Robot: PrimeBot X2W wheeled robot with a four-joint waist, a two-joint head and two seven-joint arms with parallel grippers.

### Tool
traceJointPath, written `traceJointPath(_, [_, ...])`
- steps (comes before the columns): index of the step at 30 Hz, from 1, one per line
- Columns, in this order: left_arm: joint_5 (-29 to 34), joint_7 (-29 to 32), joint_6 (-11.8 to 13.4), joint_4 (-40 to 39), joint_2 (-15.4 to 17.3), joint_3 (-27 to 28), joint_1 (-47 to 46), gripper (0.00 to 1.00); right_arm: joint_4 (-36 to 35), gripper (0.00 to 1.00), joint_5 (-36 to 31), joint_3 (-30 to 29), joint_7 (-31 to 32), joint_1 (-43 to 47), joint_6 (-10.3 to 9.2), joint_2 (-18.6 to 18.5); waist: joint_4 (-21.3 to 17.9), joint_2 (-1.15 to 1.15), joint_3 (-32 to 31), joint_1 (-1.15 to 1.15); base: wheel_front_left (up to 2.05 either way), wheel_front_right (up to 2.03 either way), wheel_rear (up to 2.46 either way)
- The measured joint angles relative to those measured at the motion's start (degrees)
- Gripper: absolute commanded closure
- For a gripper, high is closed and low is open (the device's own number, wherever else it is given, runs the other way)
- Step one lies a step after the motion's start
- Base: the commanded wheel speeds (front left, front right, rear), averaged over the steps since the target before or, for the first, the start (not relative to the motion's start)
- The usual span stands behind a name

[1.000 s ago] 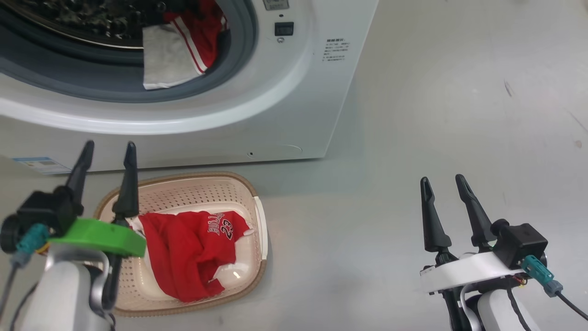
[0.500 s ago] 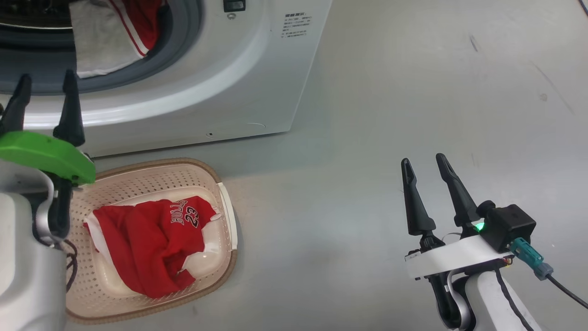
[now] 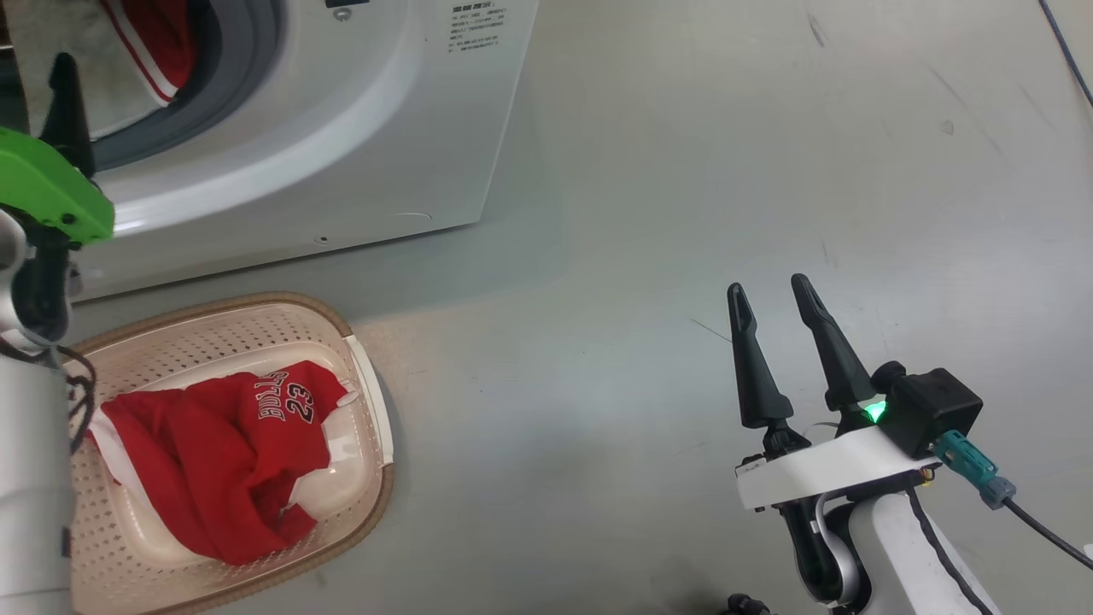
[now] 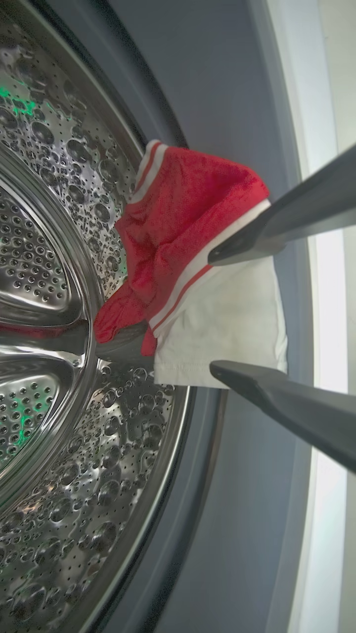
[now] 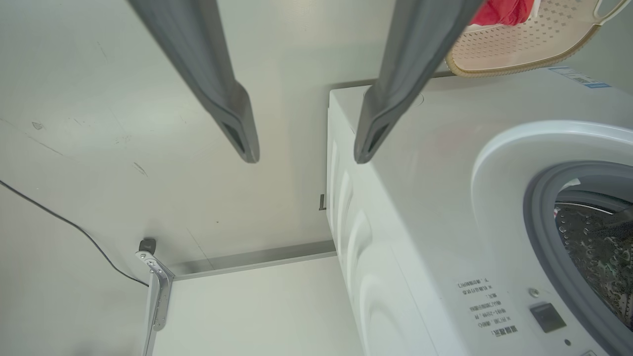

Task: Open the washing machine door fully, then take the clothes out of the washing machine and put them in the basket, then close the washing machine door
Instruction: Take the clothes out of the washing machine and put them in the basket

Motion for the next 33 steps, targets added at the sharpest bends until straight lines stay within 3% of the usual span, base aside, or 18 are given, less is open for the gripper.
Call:
traceJointPath(4, [4.3, 2.8, 0.5, 2.1, 4.0, -2.1, -2.1, 0.0, -0.1, 0.0, 0.2, 0.6, 0.0, -0.6, -0.24, 0.0, -1.0, 0.0, 0.7, 0.0, 0.0, 0.0, 0.0])
traceJointPath(12, [11.5, 6.4, 1.9, 6.9, 8.5, -6.0, -4.0, 0.0, -0.3, 0.0, 0.6, 1.9, 0.0, -0.9, -0.78, 0.0, -2.7, 0.0, 1.9, 0.0, 0.0, 0.0, 0.0])
traceJointPath(20, [12.3, 8.2, 2.0, 10.5, 8.4, -7.8, -7.1, 0.0, -0.4, 0.0, 1.0, 2.8, 0.0, -1.0, -1.33, 0.1, -3.7, 0.0, 2.8, 0.0, 0.0, 0.0, 0.0])
traceJointPath(33, [10.9, 12.5, 4.2, 13.5, 7.5, -5.7, -14.9, 0.0, -0.7, 0.0, 1.6, 5.7, 0.0, -2.1, -1.74, 0.1, -5.8, 0.0, 4.8, 0.0, 0.0, 0.0, 0.0])
